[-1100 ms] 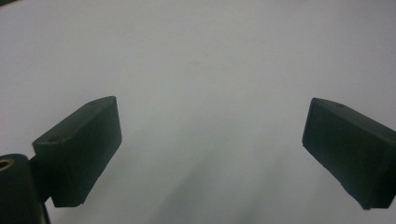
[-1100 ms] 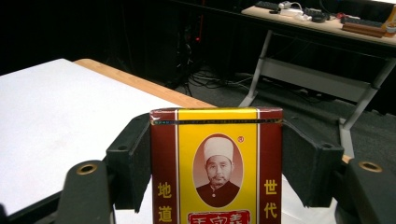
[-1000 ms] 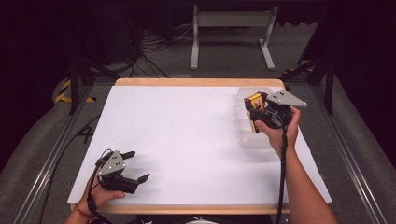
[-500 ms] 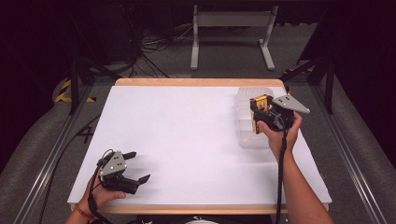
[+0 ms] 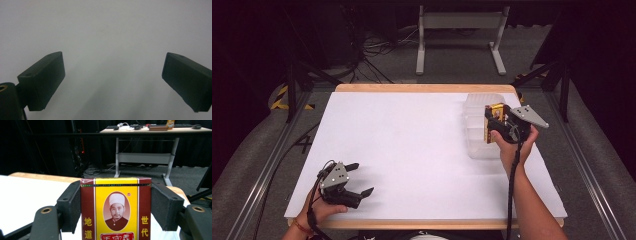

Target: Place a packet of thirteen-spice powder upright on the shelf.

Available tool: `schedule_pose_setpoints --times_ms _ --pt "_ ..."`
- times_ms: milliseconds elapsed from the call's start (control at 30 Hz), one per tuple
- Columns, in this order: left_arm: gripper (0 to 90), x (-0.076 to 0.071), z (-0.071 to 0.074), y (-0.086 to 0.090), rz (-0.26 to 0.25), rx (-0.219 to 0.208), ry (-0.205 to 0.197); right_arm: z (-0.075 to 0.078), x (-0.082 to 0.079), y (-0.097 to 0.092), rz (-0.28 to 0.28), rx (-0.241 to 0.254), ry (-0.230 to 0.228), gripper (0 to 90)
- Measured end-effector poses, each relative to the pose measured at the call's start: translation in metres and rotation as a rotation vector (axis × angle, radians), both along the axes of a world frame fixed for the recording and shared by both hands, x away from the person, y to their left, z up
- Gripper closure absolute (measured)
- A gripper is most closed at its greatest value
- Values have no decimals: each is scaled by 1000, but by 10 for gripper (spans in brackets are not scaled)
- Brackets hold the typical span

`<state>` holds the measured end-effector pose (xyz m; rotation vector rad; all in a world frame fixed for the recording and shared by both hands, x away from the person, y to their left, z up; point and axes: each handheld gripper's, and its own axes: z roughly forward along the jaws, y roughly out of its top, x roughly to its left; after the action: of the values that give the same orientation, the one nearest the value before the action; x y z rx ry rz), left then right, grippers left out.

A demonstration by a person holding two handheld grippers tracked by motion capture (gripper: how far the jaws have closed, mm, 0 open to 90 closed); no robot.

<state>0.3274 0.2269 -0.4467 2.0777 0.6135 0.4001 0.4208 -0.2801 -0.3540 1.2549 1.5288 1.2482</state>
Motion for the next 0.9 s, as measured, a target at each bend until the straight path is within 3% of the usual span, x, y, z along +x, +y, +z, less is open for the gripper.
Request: schedule_pose_setpoints --times_ms 133,467,900 --pt "54 0 0 0 1 1 0 -1 2 -2 -3 11 4 326" --pt "54 -1 1 2 1 -5 -4 -3 10 3 -38 -18 11 325" --pt "55 -2 1 3 -3 0 0 8 -8 -8 -13 -18 53 320"
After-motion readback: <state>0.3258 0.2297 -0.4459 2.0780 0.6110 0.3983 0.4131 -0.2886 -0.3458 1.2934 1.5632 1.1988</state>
